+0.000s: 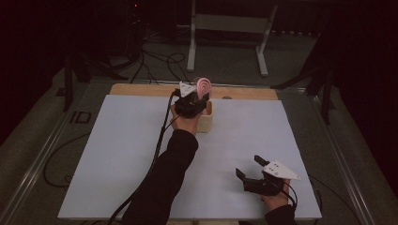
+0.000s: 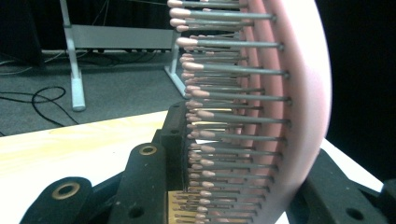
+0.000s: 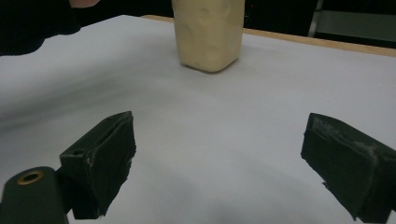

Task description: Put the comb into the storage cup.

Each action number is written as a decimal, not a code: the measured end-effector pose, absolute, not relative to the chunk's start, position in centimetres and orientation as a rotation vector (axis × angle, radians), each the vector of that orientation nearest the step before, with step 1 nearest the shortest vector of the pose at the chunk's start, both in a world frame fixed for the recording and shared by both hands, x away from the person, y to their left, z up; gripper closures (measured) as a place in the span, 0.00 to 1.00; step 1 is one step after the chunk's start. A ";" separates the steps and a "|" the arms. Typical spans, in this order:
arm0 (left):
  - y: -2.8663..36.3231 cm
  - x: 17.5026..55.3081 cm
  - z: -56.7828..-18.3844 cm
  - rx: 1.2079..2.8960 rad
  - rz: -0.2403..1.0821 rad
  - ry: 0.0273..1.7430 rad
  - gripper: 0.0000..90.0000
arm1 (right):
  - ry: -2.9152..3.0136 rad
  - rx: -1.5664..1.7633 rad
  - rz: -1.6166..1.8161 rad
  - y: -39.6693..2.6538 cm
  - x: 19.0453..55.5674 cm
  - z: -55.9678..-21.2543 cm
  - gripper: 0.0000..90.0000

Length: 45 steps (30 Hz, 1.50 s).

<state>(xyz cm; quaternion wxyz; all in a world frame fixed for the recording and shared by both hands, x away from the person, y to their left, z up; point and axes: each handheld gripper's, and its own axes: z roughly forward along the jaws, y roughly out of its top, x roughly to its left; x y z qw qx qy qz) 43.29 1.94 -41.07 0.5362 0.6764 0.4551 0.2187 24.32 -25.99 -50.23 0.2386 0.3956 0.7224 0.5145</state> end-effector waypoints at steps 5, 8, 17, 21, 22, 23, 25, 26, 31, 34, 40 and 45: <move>1.9 43.2 -41.5 1.607 0.516 1.090 0.71 | 1.978 1.083 1.409 -26.0 24.3 -50.2 0.11; 2.0 43.2 -41.9 1.611 0.511 1.102 0.71 | 1.978 1.082 1.408 -26.0 24.3 -50.2 0.11; 2.3 43.1 -42.6 1.609 0.500 1.115 0.71 | 1.980 1.082 1.408 -25.9 24.3 -50.3 0.11; 2.3 43.2 -42.7 1.615 0.499 1.116 0.71 | 1.981 1.082 1.407 -25.9 24.3 -50.3 0.11; 2.3 43.2 -42.7 1.616 0.498 1.116 0.71 | 1.981 1.082 1.407 -25.9 24.3 -50.3 0.11; 2.3 43.2 -42.7 1.616 0.498 1.116 0.71 | 1.981 1.082 1.407 -25.9 24.3 -50.3 0.11; 2.3 43.2 -42.8 1.617 0.497 1.116 0.71 | 1.981 1.082 1.407 -25.9 24.4 -50.3 0.11; 2.3 43.2 -42.8 1.617 0.498 1.115 0.71 | 1.981 1.082 1.407 -25.9 24.3 -50.3 0.11; 2.2 43.2 -42.8 1.619 0.494 1.113 0.70 | 1.981 1.081 1.407 -25.9 24.3 -50.3 0.11; 2.3 43.3 -42.8 1.619 0.490 1.115 0.70 | 1.983 1.082 1.406 -25.9 24.4 -50.3 0.11; 2.4 43.3 -42.8 1.618 0.488 1.115 0.70 | 1.984 1.082 1.403 -25.9 24.4 -50.3 0.11; 2.6 43.5 -42.8 1.622 0.483 1.113 0.70 | 1.986 1.080 1.401 -25.9 24.4 -50.3 0.11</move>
